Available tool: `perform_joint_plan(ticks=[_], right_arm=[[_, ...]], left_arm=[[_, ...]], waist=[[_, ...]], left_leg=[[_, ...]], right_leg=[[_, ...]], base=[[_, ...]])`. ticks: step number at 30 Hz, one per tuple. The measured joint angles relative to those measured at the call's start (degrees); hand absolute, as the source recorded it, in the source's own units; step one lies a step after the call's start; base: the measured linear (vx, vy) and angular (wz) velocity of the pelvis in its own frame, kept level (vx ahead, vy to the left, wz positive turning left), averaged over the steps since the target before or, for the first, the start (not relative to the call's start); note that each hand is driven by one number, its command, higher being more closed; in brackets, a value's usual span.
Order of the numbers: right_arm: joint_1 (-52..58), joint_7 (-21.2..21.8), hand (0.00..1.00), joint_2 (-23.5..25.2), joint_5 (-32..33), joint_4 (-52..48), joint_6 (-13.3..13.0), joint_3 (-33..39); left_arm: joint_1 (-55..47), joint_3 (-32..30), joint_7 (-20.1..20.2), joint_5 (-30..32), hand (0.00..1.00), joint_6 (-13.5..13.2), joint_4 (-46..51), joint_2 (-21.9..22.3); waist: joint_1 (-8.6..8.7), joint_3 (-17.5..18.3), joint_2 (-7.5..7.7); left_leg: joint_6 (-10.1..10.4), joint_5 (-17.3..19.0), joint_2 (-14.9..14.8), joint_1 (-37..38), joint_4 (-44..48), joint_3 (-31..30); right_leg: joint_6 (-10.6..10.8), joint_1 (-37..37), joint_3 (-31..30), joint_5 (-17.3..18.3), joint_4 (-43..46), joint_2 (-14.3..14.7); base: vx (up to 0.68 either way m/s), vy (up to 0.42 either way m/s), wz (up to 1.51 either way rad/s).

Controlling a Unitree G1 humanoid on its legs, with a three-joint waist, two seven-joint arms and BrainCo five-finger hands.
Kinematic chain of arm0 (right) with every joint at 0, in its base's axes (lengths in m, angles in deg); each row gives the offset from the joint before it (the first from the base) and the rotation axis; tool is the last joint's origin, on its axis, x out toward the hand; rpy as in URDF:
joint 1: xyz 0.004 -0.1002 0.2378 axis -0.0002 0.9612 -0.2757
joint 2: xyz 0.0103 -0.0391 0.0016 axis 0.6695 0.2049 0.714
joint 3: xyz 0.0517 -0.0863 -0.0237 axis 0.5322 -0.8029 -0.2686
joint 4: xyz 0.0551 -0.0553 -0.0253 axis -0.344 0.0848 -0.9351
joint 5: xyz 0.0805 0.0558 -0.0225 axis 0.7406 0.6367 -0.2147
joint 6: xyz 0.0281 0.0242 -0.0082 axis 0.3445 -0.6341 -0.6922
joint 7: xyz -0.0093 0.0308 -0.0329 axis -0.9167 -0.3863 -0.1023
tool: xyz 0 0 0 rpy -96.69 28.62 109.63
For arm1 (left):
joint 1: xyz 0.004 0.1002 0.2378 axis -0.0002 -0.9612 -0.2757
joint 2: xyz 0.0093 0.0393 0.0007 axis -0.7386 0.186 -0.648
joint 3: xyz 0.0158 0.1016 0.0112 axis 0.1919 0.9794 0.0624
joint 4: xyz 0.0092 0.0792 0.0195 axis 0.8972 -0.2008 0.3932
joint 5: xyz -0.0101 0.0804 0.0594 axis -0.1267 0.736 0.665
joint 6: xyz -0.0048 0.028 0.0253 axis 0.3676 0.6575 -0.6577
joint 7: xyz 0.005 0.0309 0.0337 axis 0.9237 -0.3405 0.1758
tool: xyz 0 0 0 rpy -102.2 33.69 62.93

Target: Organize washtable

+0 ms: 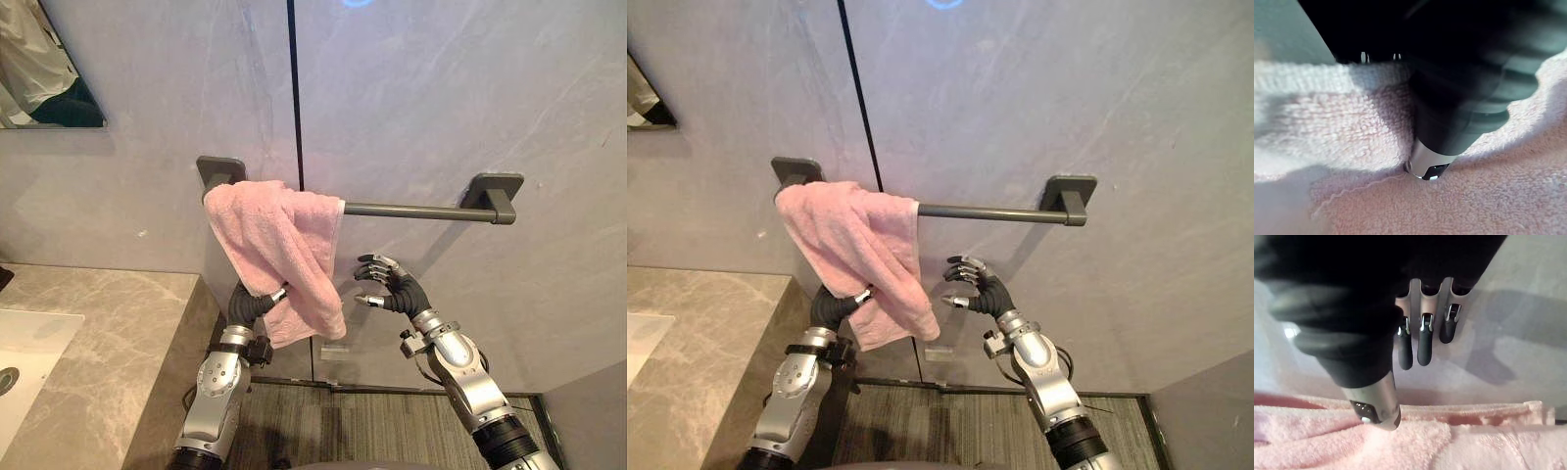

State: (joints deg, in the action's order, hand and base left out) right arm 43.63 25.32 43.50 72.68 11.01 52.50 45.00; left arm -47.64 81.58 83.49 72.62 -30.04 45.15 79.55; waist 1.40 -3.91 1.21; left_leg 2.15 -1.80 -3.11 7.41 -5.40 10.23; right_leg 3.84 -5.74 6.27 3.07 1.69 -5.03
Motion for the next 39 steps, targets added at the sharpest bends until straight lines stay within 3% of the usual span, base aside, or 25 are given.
perform_joint_plan(ticks=[29,30,39], right_arm=[[-9.33,0.15,0.0,-0.43,0.69,2.4,0.09,-6.37],[-9.35,0.15,1.0,-0.45,0.69,2.4,0.09,-6.37],[-11.7,0.5,1.0,-0.44,0.88,2.51,0.09,-7.75]], left_arm=[[0.06,2.26,0.04,-0.12,1.0,-0.52,-1.64,-1.69],[0.06,2.26,0.04,-0.12,1.0,-0.52,-1.64,-1.69],[0.14,2.9,0.04,-0.12,1.0,-0.56,-1.64,-1.69]], waist=[[-1.1,1.04,0.89],[-1.2,1.06,0.92],[-2.15,1.18,1.18]], left_leg=[[0.03,-0.13,0.1,-0.8,-0.01,-0.86],[0.03,-0.13,0.1,-0.86,-0.01,-0.87],[0.05,-0.25,0.1,-1.03,-0.02,-1.15]], right_leg=[[-0.02,-0.01,0.87,0.01,-0.02,0.05],[-0.02,0.0,0.88,0.01,-0.02,0.05],[-0.02,0.03,1.16,0.01,-0.02,0.06]], base=[[0.0,0.0,0.01],[0.0,0.0,0.0],[0.0,0.0,0.01]])
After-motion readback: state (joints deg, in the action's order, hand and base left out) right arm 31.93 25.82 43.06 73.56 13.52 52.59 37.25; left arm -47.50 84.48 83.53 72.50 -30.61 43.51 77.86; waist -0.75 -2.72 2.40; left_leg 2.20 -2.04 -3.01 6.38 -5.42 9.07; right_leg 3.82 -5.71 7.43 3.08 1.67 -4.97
